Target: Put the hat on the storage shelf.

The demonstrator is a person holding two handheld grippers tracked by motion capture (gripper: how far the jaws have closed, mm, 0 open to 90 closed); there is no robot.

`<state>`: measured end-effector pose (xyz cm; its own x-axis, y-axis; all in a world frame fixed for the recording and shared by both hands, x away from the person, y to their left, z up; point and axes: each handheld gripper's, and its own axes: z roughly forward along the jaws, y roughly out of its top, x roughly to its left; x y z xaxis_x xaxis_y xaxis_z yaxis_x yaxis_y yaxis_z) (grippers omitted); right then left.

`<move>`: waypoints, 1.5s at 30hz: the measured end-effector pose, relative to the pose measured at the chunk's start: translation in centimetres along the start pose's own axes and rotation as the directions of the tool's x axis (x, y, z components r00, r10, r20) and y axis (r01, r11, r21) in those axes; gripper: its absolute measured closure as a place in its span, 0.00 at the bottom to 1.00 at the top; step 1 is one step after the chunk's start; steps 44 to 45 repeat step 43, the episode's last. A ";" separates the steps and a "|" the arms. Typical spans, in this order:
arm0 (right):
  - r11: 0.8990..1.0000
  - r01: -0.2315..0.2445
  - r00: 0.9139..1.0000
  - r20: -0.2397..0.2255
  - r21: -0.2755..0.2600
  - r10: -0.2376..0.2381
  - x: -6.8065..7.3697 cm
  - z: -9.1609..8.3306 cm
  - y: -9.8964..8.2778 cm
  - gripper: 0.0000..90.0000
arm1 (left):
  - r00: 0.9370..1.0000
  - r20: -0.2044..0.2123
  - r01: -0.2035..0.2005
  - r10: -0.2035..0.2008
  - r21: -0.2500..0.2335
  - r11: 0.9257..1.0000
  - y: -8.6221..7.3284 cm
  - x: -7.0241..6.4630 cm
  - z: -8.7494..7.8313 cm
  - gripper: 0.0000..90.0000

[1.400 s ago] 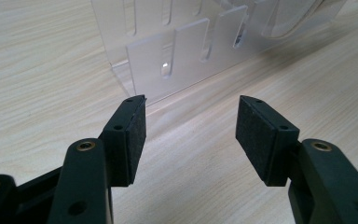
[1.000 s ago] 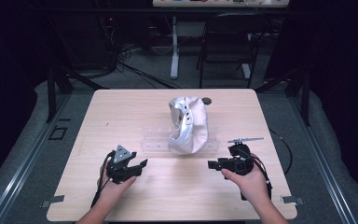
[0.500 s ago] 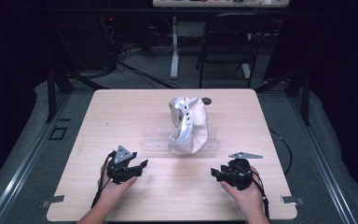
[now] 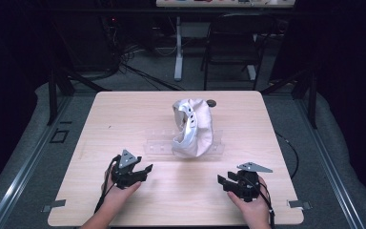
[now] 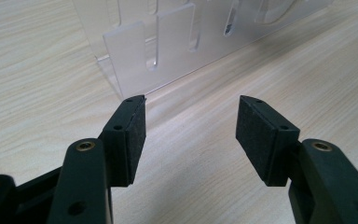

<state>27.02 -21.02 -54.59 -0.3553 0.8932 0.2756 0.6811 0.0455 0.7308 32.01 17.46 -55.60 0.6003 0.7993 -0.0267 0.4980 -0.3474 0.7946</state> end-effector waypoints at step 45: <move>0.998 -0.069 0.996 0.049 -0.009 0.070 -2.3 0.8 -1.2 0.54 | 0.997 0.050 -0.050 0.052 -0.039 0.998 1.0 -1.8 0.8 0.49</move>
